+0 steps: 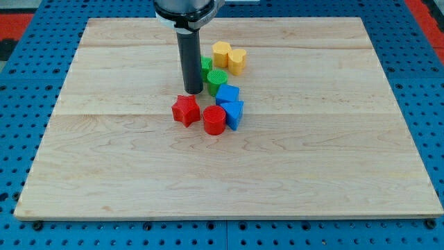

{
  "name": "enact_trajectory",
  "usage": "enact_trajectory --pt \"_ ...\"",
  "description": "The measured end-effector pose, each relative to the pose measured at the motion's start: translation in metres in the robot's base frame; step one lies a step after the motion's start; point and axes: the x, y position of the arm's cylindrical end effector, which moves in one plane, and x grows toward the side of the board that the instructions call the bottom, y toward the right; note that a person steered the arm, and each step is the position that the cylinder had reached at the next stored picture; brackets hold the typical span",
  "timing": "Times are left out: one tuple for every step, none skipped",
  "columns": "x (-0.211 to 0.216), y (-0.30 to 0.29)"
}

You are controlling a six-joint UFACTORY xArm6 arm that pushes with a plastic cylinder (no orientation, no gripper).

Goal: Push the green circle slightly right

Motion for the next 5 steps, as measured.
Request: enact_trajectory --pt "-0.002 0.017" --pt "-0.002 0.056" --pt "-0.002 0.065" --pt "-0.005 0.051" --pt "-0.019 0.044"
